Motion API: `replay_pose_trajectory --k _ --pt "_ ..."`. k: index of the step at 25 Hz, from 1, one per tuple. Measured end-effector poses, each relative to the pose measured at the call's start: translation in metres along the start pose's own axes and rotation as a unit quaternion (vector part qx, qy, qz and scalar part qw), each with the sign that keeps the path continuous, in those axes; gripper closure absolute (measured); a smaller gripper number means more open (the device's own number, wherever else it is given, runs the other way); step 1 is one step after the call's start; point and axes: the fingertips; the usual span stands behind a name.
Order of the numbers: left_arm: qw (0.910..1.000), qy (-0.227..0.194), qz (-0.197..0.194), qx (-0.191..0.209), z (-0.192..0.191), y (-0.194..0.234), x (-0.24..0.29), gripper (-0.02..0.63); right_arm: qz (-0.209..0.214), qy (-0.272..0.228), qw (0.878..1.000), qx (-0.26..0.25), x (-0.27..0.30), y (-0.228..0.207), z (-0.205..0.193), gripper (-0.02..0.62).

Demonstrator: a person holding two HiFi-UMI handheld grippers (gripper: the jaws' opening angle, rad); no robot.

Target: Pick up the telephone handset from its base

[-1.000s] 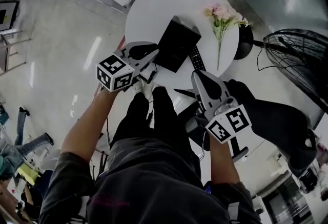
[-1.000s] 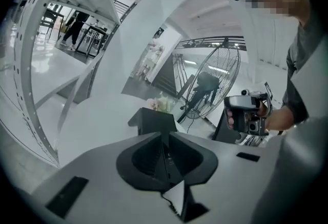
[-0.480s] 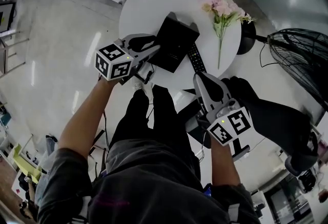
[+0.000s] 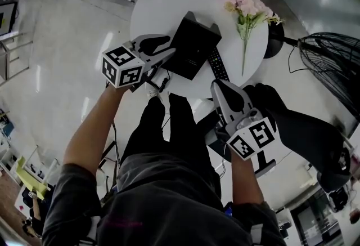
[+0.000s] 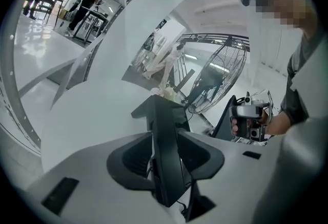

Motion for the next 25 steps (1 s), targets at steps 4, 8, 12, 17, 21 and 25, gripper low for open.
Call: replay_pose_trajectory --k 4,8,12,17,21,25 --pt "0.9997 0.018 -0.015 -0.008 -0.005 0.001 0.010 0.436 -0.002 0.002 1.000 0.001 -0.001 -0.002 -0.001 0.577" --pt "0.9989 0.039 -0.020 -0.016 -0.015 0.002 0.020 0.457 -0.007 0.003 1.000 0.001 -0.003 -0.005 -0.003 0.577" --pt "0.9984 0.043 -0.027 -0.024 -0.015 0.000 0.019 0.485 -0.008 0.003 1.000 0.003 -0.006 -0.004 -0.004 0.577" --pt "0.9980 0.035 -0.035 -0.038 -0.013 -0.004 0.013 0.511 -0.008 0.000 1.000 -0.001 -0.007 0.001 0.001 0.577" --pt "0.9987 0.023 -0.038 -0.026 -0.008 -0.013 0.004 0.518 -0.010 -0.007 1.000 -0.007 -0.009 0.005 0.008 0.577" --pt "0.9987 -0.001 -0.043 -0.026 0.003 -0.024 -0.013 0.526 -0.012 -0.013 1.000 -0.011 -0.012 0.012 0.014 0.577"
Point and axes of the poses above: the fingertips, and each gripper's own axes: x forward along the fingers, y to its left, z out of its top
